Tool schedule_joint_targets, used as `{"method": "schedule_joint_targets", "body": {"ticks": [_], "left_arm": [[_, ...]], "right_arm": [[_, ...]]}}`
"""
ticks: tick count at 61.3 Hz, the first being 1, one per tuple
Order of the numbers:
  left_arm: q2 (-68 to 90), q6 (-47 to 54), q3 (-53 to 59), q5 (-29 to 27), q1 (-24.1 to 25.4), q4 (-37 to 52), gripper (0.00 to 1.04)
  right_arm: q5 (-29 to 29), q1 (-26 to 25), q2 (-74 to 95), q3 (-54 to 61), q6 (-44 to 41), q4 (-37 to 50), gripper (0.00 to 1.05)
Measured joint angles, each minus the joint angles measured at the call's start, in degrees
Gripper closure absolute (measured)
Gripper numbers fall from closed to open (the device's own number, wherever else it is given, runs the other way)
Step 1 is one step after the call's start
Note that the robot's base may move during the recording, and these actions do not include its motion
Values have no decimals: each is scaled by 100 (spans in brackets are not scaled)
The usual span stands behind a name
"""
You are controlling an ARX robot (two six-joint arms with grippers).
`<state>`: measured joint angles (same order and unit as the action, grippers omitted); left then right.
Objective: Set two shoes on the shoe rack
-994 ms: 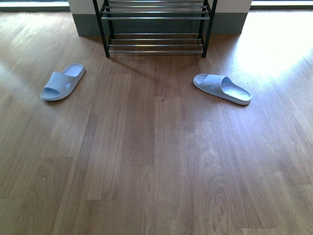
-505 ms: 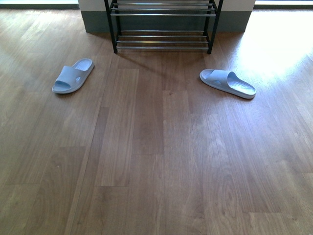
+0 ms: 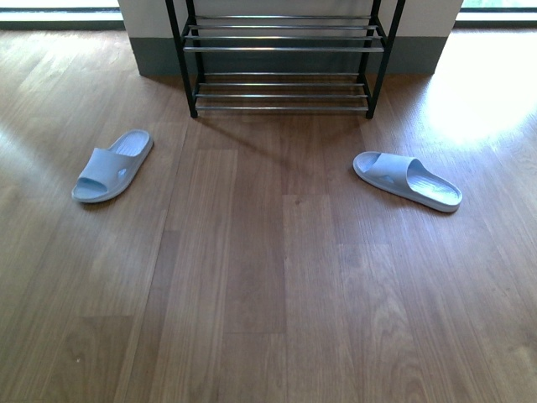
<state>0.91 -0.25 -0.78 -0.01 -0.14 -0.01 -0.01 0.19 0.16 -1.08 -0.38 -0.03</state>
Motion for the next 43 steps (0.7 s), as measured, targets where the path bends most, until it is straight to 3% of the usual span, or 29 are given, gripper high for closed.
{"method": "schedule_joint_targets", "body": {"ticks": [43], "left_arm": [[0, 0, 0, 0, 0, 0, 9]], "right_arm": [[2, 0, 2, 0, 0, 0, 9]]}}
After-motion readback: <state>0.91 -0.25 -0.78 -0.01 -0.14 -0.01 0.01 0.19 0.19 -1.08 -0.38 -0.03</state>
